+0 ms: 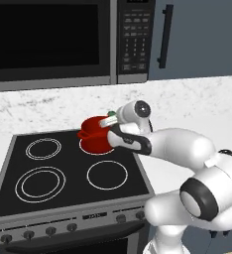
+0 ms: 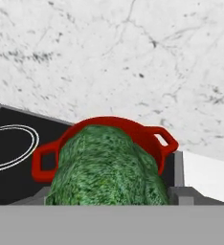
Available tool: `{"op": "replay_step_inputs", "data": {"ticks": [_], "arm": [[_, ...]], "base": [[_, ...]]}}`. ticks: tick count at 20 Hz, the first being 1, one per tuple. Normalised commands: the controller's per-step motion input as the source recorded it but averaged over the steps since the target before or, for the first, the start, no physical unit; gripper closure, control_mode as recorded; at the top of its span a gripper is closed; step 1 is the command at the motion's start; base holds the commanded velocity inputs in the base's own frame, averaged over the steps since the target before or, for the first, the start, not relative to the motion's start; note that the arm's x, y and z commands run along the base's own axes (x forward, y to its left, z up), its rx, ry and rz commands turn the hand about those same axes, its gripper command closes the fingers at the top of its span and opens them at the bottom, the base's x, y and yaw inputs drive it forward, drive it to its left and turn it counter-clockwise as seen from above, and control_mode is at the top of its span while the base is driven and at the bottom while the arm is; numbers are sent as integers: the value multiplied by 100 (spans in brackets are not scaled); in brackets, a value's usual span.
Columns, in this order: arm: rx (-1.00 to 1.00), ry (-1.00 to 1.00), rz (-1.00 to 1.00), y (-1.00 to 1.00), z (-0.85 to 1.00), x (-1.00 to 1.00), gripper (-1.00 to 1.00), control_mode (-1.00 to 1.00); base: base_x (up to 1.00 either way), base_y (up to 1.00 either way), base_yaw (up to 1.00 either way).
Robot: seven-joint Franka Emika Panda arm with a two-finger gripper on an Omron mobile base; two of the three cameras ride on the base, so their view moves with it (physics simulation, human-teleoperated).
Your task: Put the broccoli and lemon in the pot. Retrieve the spatula and lightly stir the vegetables in the pot.
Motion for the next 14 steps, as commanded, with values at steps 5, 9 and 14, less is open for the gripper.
{"op": "replay_step_inputs", "data": {"ticks": [5,9,14], "arm": [[0,0,0,21,-44,28,100,-100],[0,0,-1,6,-24,23,100,-100],[0,0,-3,3,-12,32,100,-100]], "base": [[0,0,0],[0,0,0],[0,0,0]]}}
